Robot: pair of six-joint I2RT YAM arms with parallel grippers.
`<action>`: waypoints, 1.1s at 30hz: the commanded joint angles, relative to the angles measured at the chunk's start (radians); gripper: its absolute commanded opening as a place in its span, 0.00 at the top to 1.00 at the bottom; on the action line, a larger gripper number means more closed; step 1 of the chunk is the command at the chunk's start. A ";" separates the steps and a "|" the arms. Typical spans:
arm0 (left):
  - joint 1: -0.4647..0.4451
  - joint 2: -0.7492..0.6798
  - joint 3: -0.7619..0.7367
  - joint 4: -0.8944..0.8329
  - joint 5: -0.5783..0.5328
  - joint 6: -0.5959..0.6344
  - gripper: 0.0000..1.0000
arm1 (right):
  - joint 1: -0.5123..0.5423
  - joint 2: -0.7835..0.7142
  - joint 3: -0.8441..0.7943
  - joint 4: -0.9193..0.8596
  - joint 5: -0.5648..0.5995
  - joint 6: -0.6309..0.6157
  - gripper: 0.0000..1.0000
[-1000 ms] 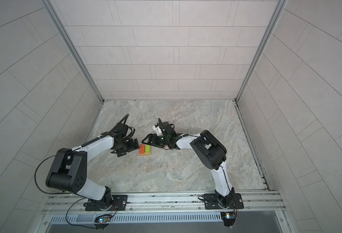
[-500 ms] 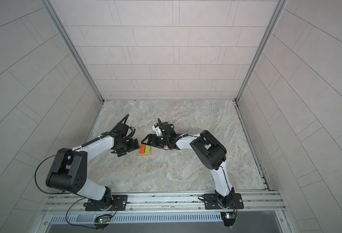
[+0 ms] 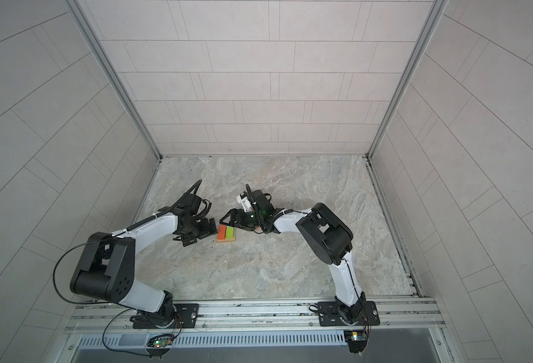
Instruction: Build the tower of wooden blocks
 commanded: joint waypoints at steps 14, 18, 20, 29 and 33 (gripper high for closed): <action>-0.005 -0.024 -0.005 -0.026 -0.027 -0.004 0.03 | 0.010 -0.037 -0.029 0.012 0.008 0.008 0.10; -0.005 -0.008 0.009 -0.026 -0.028 -0.003 0.03 | 0.009 -0.062 -0.039 -0.016 0.023 -0.015 0.10; -0.005 -0.007 0.015 -0.024 -0.030 -0.005 0.03 | 0.009 -0.070 -0.042 -0.023 0.025 -0.021 0.10; -0.006 -0.004 0.024 -0.012 -0.034 -0.010 0.03 | 0.008 -0.081 -0.044 -0.029 0.023 -0.026 0.10; -0.005 -0.002 0.027 -0.007 -0.034 -0.011 0.03 | 0.007 -0.076 -0.040 -0.030 0.021 -0.027 0.10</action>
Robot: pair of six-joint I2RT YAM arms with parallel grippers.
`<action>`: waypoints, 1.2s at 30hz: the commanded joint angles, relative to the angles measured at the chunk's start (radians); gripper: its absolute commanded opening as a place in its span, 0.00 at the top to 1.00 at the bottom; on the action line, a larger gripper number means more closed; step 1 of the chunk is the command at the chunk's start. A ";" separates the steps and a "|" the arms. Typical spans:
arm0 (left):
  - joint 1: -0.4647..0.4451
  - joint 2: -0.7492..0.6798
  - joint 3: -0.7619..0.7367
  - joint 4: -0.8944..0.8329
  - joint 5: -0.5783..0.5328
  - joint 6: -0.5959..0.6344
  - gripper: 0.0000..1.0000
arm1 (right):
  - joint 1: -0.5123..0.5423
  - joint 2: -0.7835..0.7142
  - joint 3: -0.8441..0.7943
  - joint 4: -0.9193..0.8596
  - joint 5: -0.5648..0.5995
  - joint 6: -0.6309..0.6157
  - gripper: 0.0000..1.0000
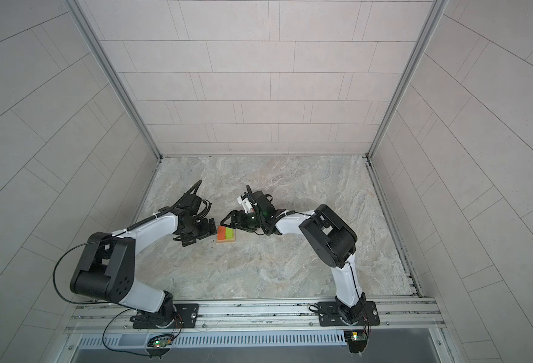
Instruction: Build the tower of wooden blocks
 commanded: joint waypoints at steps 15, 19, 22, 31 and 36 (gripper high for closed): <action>-0.010 0.009 0.033 0.014 -0.004 -0.011 0.04 | 0.006 -0.012 0.006 0.009 -0.003 -0.001 0.10; -0.014 0.013 0.038 0.015 -0.003 -0.009 0.04 | 0.008 -0.010 0.006 0.010 -0.002 -0.001 0.10; -0.017 0.022 0.042 0.016 -0.003 -0.009 0.04 | 0.007 -0.009 0.006 0.011 -0.004 0.001 0.10; -0.019 0.005 0.035 -0.003 -0.028 -0.021 0.04 | 0.007 -0.003 0.011 0.003 -0.004 -0.004 0.10; -0.018 -0.009 0.036 -0.009 -0.037 -0.019 0.04 | 0.009 0.001 0.013 0.004 -0.009 -0.002 0.10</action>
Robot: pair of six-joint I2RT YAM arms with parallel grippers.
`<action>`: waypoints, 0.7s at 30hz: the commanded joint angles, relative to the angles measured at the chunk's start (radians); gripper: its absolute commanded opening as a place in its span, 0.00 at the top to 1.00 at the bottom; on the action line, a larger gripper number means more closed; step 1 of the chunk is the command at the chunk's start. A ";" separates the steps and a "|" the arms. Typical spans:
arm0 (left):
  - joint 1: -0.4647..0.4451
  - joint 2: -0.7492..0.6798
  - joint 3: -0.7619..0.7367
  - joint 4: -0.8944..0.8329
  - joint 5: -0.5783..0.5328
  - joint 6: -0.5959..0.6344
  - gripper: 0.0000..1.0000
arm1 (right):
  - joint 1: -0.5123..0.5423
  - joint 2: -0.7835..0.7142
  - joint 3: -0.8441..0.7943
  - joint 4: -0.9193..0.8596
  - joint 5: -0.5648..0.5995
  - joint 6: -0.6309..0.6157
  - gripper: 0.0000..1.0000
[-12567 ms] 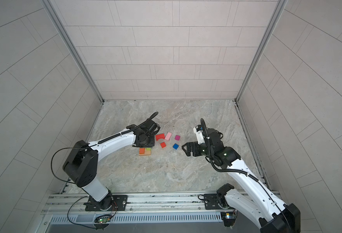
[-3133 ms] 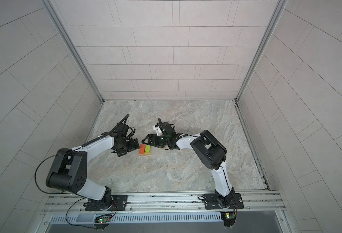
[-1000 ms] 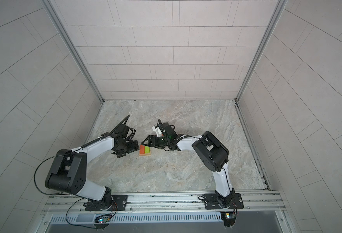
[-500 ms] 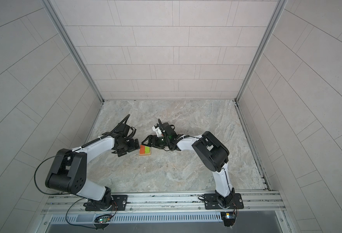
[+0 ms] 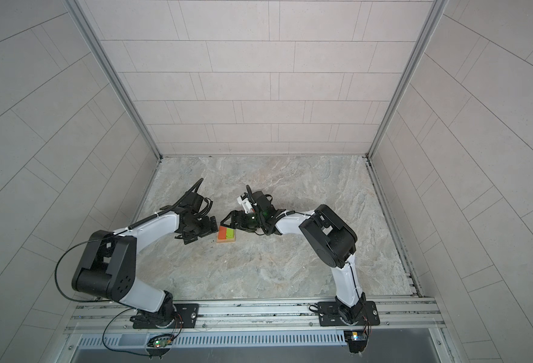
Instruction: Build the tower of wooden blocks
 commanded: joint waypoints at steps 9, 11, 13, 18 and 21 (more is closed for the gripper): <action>-0.006 -0.028 0.014 -0.030 -0.020 -0.003 0.04 | 0.025 0.009 0.013 0.014 -0.006 0.006 0.10; -0.005 -0.025 0.015 -0.029 -0.018 -0.003 0.04 | 0.024 0.008 0.014 0.015 -0.006 0.006 0.10; -0.006 -0.020 0.014 -0.029 -0.016 -0.002 0.04 | 0.024 0.008 0.015 0.012 -0.004 0.005 0.10; -0.005 -0.033 0.014 -0.038 -0.023 0.001 0.04 | 0.024 -0.011 0.005 0.017 0.018 -0.006 0.10; -0.005 -0.043 0.014 -0.041 -0.031 0.003 0.04 | 0.021 -0.020 0.014 -0.013 0.017 -0.023 0.10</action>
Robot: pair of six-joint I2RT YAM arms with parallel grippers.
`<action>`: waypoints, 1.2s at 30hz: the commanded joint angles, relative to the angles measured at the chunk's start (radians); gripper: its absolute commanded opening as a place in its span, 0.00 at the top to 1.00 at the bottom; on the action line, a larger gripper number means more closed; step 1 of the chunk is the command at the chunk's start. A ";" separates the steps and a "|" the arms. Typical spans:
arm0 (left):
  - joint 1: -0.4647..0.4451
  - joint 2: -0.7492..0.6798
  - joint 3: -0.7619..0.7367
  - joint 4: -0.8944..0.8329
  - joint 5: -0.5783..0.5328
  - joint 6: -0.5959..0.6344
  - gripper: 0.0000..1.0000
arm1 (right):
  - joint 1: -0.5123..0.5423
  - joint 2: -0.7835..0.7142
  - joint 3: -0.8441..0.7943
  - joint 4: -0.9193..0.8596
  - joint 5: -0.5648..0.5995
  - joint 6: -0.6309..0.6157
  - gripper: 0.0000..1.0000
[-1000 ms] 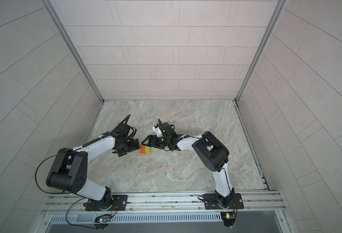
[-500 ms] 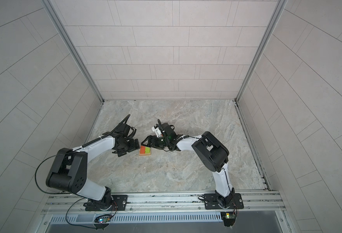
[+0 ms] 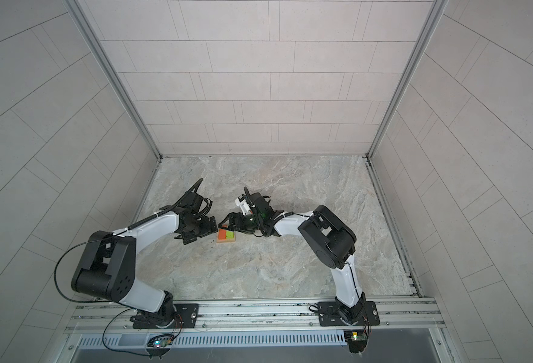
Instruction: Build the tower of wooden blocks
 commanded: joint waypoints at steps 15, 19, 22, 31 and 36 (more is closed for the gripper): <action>-0.006 -0.035 0.009 -0.021 -0.013 0.003 0.05 | -0.010 -0.034 -0.009 -0.022 0.034 -0.032 0.10; -0.005 -0.036 0.011 -0.021 -0.013 0.002 0.05 | -0.009 -0.020 -0.003 -0.010 0.028 -0.024 0.10; -0.005 -0.033 0.007 -0.016 -0.009 0.002 0.04 | -0.007 -0.010 0.004 -0.013 0.027 -0.024 0.10; -0.006 -0.020 0.000 -0.003 0.000 0.002 0.05 | -0.005 0.011 0.014 0.001 0.016 -0.015 0.10; -0.006 -0.007 0.001 0.000 0.007 0.004 0.05 | -0.003 0.015 0.015 0.004 0.014 -0.014 0.10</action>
